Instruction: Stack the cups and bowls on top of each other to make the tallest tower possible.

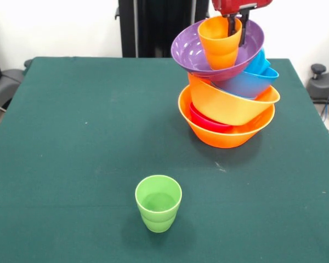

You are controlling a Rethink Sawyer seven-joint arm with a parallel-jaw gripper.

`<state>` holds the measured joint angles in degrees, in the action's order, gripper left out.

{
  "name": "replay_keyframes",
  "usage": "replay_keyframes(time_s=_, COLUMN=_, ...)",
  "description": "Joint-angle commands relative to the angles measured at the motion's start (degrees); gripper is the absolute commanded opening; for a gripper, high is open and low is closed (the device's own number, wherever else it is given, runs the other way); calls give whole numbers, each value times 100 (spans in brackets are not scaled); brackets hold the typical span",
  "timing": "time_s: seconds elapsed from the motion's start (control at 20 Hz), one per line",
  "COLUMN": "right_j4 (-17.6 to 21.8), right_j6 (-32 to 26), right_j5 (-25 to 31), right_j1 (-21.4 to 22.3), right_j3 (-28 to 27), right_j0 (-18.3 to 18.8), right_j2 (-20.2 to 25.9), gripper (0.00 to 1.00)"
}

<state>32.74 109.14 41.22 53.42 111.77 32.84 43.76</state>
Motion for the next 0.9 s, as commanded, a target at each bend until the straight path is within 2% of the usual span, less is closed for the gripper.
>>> replay_keyframes(time_s=0.05, right_j4=146, right_j6=-305, right_j5=-62, right_j1=-152, right_j3=357, right_j0=8, right_j2=-103, gripper=100)
replay_keyframes(time_s=0.4, right_j4=-248, right_j6=-296, right_j5=159, right_j1=-19, right_j3=507, right_j0=134, right_j2=-15, gripper=100)
replay_keyframes(time_s=0.9, right_j4=-281, right_j6=-305, right_j5=321, right_j1=-111, right_j3=338, right_j0=48, right_j2=-68, gripper=100)
